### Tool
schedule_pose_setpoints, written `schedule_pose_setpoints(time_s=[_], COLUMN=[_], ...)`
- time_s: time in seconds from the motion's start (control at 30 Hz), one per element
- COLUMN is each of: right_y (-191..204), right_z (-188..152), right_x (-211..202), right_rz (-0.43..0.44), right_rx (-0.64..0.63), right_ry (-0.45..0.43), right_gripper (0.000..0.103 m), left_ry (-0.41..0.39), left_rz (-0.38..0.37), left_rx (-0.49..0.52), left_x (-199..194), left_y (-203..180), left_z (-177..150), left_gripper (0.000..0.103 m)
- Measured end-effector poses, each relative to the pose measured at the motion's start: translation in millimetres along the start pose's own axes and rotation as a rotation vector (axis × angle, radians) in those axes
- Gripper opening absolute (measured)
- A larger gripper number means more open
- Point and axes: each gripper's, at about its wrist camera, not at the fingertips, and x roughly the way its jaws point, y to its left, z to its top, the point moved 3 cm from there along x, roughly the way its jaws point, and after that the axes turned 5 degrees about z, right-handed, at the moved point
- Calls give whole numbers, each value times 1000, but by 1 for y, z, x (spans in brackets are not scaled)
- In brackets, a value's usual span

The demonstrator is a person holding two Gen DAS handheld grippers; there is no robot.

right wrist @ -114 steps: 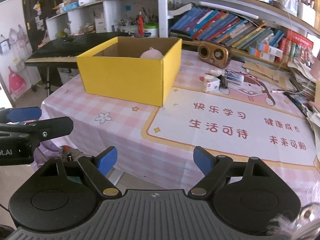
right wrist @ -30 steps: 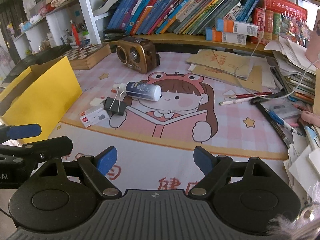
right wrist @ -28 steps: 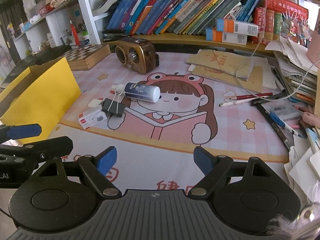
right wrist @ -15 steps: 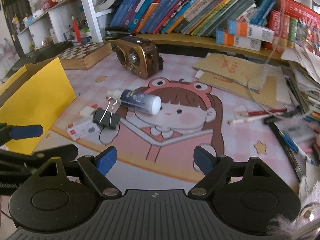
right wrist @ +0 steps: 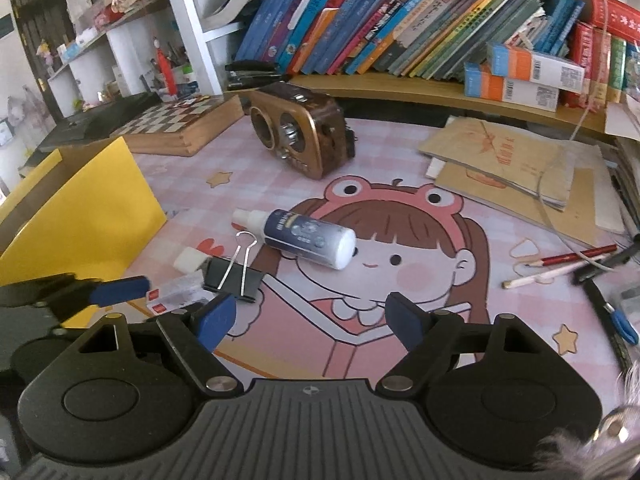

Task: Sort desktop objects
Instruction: 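Grasp the small white-red box with the left tool while the right tool approaches the black binder clip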

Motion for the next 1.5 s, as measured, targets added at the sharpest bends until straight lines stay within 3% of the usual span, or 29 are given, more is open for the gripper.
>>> schedule_pose_setpoints(time_s=[0.13,0.27,0.63,0.9,0.97,1.1,1.5], right_y=[4,6,20,53,59,64,55], right_z=[5,9,16,7,3,0,5], right_x=[4,11,51,79,83,84,47], right_rz=[17,38,102,54,26,-18,9], right_rx=[-6,-3,14,-136,-168,-224,-153], right_ry=[-1,3,50,84,82,69,26], right_gripper=[81,81,78,56,55,41,40], left_ry=[18,4,36,6,-2,-15,-64], left_rz=[5,8,30,56,58,60,28], left_rx=[22,47,-57,-100,-102,-107,-123], left_x=[10,1,-50,-73,-77,-85,-98], left_y=[-2,-4,20,30,32,35,35], left_z=[-2,-8,-35,-34,-34,-34,-25], left_gripper=[31,15,15,15,15,15,15])
